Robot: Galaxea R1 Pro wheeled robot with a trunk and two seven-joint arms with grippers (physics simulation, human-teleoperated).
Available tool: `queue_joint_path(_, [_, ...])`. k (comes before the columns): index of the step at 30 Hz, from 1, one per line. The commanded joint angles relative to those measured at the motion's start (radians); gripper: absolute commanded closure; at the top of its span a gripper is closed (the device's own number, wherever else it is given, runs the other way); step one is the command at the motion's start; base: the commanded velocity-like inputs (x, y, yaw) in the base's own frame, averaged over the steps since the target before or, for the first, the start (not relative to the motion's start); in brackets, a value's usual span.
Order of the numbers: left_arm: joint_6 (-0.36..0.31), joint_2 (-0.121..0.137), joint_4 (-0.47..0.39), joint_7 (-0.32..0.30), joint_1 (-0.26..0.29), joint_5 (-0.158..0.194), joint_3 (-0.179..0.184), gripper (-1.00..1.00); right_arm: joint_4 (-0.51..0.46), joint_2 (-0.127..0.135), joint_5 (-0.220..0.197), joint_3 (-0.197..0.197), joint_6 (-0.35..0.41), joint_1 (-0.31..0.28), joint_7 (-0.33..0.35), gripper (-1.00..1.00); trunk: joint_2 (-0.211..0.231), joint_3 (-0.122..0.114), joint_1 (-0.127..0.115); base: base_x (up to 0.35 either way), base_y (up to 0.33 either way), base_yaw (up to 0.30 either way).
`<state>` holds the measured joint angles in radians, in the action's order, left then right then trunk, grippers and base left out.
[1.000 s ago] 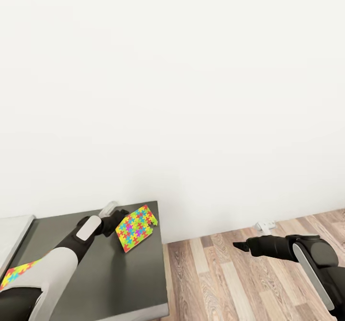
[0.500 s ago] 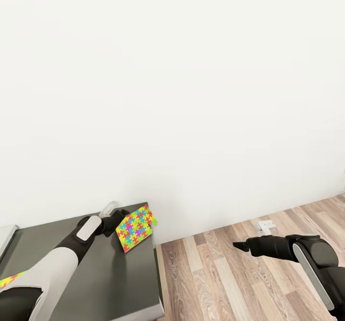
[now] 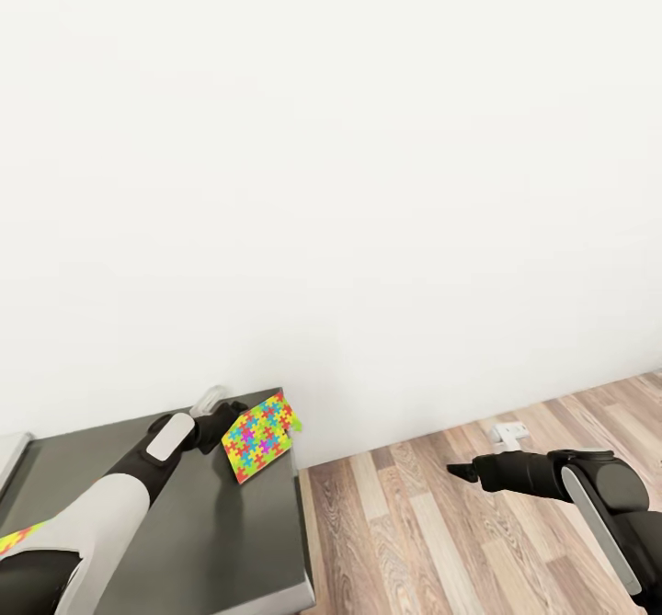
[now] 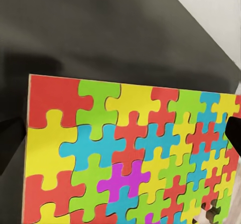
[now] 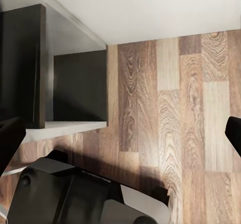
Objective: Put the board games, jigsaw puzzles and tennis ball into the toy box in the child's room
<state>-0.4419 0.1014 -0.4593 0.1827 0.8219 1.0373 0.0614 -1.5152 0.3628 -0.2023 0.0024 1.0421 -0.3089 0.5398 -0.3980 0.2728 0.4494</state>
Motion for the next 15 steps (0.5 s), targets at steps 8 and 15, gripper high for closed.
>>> queue_joint_path(8, [-0.001, 0.001, -0.002, 0.009, 0.000, 0.010, 0.006, -1.00, -0.001, 0.000, -0.001, 0.001, 0.005, -0.001, 0.001, -1.00, -0.002, 0.002, 0.001, 0.000, 0.000, -0.162])
queue_joint_path(15, [-0.001, 0.001, -0.002, 0.008, 0.000, 0.010, 0.006, -1.00, -0.001, -0.001, -0.002, 0.001, 0.005, -0.001, 0.001, -1.00, -0.002, 0.002, 0.001, 0.000, 0.000, -0.088])
